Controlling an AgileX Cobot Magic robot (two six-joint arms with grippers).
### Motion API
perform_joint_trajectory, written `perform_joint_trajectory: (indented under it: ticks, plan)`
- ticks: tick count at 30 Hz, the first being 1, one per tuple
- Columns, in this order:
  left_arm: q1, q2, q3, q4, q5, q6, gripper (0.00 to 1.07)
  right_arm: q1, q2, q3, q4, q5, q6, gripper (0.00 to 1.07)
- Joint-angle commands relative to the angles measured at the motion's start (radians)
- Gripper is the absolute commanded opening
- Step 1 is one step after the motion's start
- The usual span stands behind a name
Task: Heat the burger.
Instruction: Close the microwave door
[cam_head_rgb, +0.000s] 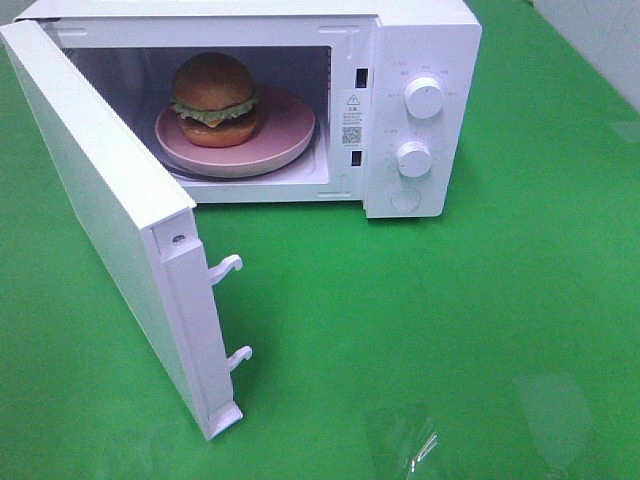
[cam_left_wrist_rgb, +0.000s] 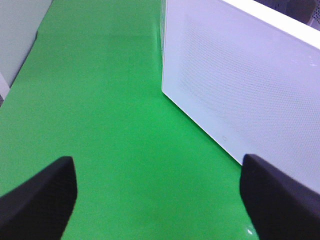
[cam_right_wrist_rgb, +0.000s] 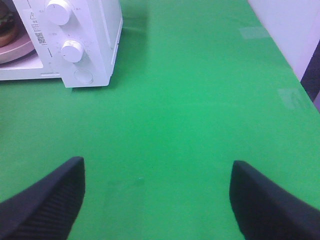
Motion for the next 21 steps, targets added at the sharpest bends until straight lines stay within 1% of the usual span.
perform_joint_trajectory:
  ticks: [1, 3, 4, 5, 6, 7, 8, 9, 10, 11, 12, 13, 14, 15, 16, 17, 18, 19, 20, 21]
  plan:
    - [-0.005, 0.041, -0.006, -0.007, -0.067, -0.004, 0.62, -0.005, -0.029, 0.003, 0.005, -0.005, 0.012, 0.76]
    - [-0.005, 0.100, -0.006, -0.020, -0.142, -0.005, 0.38, -0.005, -0.029, 0.003, 0.005, -0.005, 0.012, 0.76]
    - [-0.005, 0.100, -0.006, -0.020, -0.142, -0.005, 0.38, -0.005, -0.029, 0.003, 0.005, -0.005, 0.012, 0.76]
    - [-0.005, 0.135, -0.006, -0.022, -0.190, -0.007, 0.26, -0.005, -0.029, 0.003, 0.005, -0.005, 0.012, 0.76]
    - [-0.005, 0.135, -0.006, -0.022, -0.190, -0.007, 0.26, -0.005, -0.029, 0.003, 0.005, -0.005, 0.012, 0.76]
    - [-0.005, 0.169, -0.006, -0.022, -0.237, -0.007, 0.12, -0.005, -0.029, 0.003, 0.005, -0.005, 0.012, 0.76]
    - [-0.005, 0.169, -0.006, -0.022, -0.237, -0.007, 0.12, -0.005, -0.029, 0.003, 0.005, -0.005, 0.012, 0.76]
    - [-0.005, 0.201, -0.003, -0.022, -0.274, -0.005, 0.00, -0.005, -0.029, 0.003, 0.005, -0.005, 0.012, 0.76]
    - [-0.005, 0.201, -0.003, -0.022, -0.274, -0.005, 0.00, -0.005, -0.029, 0.003, 0.005, -0.005, 0.012, 0.76]
    - [-0.005, 0.230, 0.008, -0.022, -0.330, 0.006, 0.00, -0.005, -0.029, 0.003, 0.005, -0.005, 0.012, 0.76]
    - [-0.005, 0.230, 0.008, -0.022, -0.330, 0.006, 0.00, -0.005, -0.029, 0.003, 0.005, -0.005, 0.012, 0.76]
    - [-0.005, 0.241, 0.021, -0.022, -0.378, 0.020, 0.00, -0.005, -0.029, 0.003, 0.005, -0.005, 0.012, 0.76]
    - [-0.005, 0.258, 0.051, -0.022, -0.472, 0.043, 0.00, -0.005, -0.029, 0.003, 0.005, -0.005, 0.012, 0.76]
    - [-0.005, 0.258, 0.051, -0.022, -0.472, 0.043, 0.00, -0.005, -0.029, 0.003, 0.005, -0.005, 0.012, 0.76]
    - [-0.005, 0.273, 0.089, -0.022, -0.593, 0.063, 0.00, -0.005, -0.029, 0.003, 0.005, -0.005, 0.012, 0.76]
    - [-0.005, 0.273, 0.089, -0.022, -0.593, 0.063, 0.00, -0.005, -0.029, 0.003, 0.005, -0.005, 0.012, 0.76]
    - [-0.005, 0.289, 0.138, -0.022, -0.712, 0.072, 0.00, -0.005, -0.029, 0.003, 0.005, -0.005, 0.012, 0.76]
    - [-0.005, 0.289, 0.138, -0.022, -0.712, 0.072, 0.00, -0.005, -0.029, 0.003, 0.005, -0.005, 0.012, 0.76]
    - [-0.005, 0.308, 0.187, -0.022, -0.837, 0.071, 0.00, -0.005, -0.029, 0.003, 0.005, -0.005, 0.012, 0.76]
    - [-0.005, 0.308, 0.187, -0.022, -0.837, 0.071, 0.00, -0.005, -0.029, 0.003, 0.005, -0.005, 0.012, 0.76]
